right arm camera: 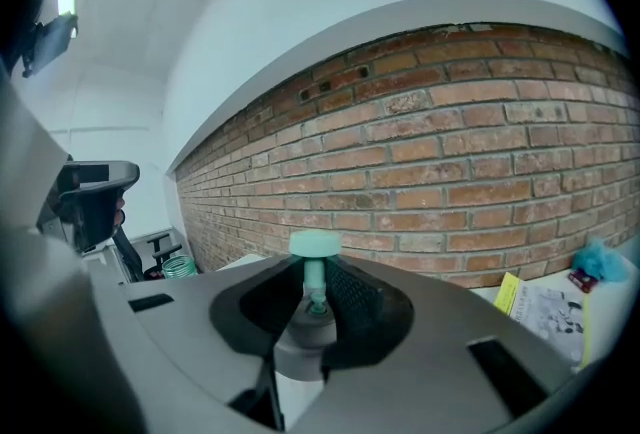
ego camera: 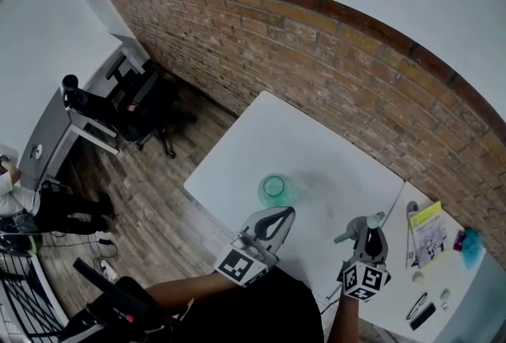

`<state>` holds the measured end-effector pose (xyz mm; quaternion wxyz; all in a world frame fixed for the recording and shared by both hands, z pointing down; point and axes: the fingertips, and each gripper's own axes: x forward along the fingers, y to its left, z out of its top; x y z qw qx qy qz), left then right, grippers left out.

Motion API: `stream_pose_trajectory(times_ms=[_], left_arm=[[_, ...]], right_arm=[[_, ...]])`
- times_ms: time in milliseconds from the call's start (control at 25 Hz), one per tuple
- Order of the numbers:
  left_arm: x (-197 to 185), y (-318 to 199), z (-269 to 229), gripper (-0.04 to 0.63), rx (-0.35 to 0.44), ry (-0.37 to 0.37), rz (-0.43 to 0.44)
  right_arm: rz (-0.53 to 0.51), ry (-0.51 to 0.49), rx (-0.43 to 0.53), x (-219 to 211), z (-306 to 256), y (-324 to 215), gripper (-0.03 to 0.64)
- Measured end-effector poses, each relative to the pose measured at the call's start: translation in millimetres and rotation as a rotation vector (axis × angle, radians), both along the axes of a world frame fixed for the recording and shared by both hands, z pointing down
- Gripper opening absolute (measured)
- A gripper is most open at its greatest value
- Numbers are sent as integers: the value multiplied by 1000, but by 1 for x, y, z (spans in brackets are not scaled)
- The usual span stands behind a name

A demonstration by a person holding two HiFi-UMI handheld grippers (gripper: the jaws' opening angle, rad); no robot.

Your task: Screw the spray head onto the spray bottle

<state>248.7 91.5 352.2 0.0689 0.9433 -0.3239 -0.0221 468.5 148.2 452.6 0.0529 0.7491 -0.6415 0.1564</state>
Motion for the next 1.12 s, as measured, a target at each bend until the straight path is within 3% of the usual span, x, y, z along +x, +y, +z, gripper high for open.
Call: stream_pose_trajectory(times_ms=[320, 800, 1120], left_arm=[[-11, 2, 6, 0, 21, -26, -48], [-22, -18, -12, 0, -12, 34, 80], [-43, -30, -2, 0, -15, 26, 79]], right_arm=[[-34, 19, 36, -5, -18, -2, 74], [64, 42, 54, -32, -30, -3, 74], [112, 10, 69, -50, -41, -8, 74]])
